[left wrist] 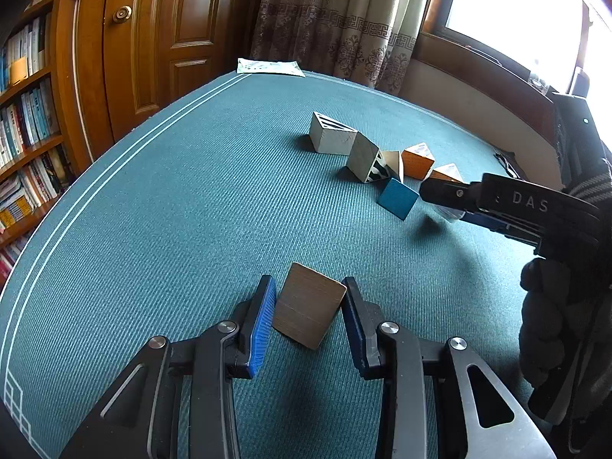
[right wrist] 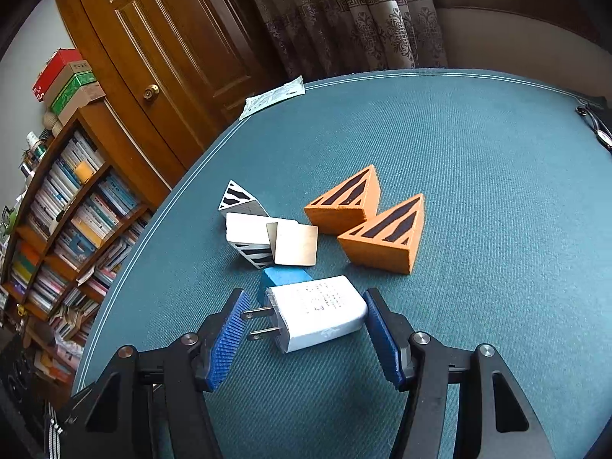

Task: Organize rigid objects
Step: 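Grasp the white plug charger with the right tool while the left tool holds the tile, then carry the charger into the basin and release it with the right tool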

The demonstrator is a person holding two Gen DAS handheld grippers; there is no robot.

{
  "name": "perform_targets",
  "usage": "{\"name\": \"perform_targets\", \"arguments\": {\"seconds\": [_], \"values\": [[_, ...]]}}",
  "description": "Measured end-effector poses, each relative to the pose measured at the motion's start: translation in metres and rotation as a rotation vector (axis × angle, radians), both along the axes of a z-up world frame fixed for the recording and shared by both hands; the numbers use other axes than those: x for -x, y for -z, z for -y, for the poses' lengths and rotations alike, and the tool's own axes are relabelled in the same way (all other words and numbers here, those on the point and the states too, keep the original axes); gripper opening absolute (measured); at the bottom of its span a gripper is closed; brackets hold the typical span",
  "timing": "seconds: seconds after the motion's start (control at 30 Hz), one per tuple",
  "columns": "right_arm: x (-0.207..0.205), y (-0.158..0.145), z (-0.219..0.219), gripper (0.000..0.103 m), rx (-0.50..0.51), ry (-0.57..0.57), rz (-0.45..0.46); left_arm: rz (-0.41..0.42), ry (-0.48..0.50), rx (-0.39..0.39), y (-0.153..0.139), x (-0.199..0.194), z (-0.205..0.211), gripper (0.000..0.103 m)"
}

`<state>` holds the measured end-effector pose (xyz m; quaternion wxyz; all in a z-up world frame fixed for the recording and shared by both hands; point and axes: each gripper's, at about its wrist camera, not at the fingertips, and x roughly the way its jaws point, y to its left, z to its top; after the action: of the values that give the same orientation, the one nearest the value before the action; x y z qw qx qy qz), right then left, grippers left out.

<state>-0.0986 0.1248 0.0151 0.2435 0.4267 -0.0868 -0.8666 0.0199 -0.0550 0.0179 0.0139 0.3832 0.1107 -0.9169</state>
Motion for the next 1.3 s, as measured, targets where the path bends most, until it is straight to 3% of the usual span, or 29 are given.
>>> {"name": "perform_targets", "arguments": {"seconds": [0.63,1.3], "values": [[-0.066,-0.005,-0.053,0.064,0.023,0.111,-0.029,0.011,0.011,-0.016,0.001,0.001,-0.003,0.036],[-0.107,-0.004,-0.107,0.064,0.055,0.215,-0.038,0.005,0.119,-0.011,-0.014,-0.001,-0.053,0.036]]}}
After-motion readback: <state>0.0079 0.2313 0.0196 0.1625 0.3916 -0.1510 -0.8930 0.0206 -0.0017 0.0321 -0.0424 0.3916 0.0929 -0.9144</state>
